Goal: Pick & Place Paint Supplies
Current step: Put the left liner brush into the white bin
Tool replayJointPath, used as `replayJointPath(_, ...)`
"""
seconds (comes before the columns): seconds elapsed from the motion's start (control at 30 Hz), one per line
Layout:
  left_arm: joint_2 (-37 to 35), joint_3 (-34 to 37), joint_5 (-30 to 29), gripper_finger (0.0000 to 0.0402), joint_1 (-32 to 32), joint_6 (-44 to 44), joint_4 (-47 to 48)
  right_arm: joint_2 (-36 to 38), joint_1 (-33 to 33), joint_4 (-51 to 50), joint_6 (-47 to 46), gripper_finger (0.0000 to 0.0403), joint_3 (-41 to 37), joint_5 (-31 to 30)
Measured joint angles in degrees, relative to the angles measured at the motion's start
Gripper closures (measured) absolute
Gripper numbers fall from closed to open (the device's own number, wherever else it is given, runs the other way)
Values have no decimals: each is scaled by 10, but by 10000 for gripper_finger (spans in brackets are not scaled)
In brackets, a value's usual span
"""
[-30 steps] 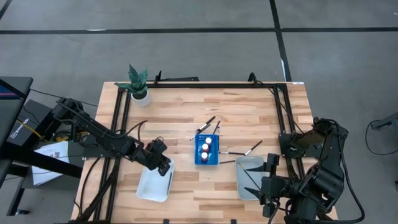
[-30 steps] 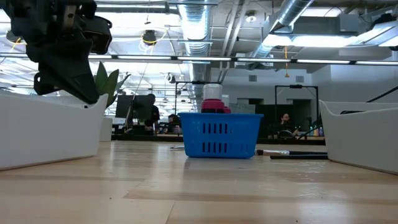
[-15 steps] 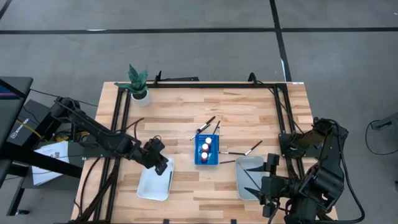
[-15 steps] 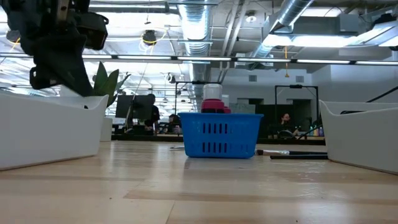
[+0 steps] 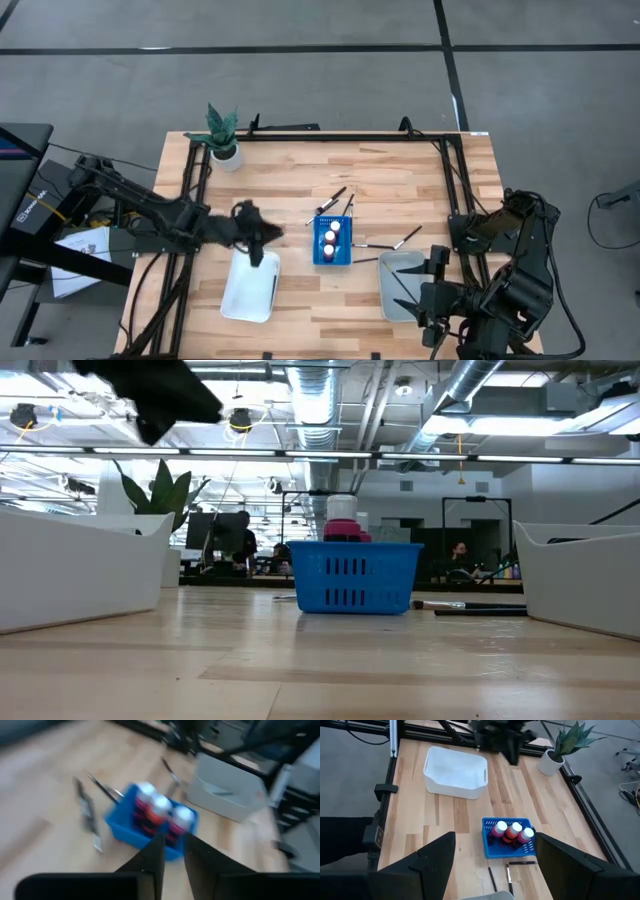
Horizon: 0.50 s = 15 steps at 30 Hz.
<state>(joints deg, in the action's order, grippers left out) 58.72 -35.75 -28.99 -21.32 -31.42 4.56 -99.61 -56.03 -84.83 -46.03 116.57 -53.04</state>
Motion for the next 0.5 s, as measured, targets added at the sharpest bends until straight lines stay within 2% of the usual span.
replayJointPath(0.23,39,0,0,287,142,113,-130,0,18,-17,7,137,0,-10)
replayJointPath(0.33,74,-5,45,281,201,147,-185,0,33,-31,6,137,1,-20)
replayJointPath(0.5,168,-81,135,280,293,146,-156,0,51,-54,30,137,24,-23)
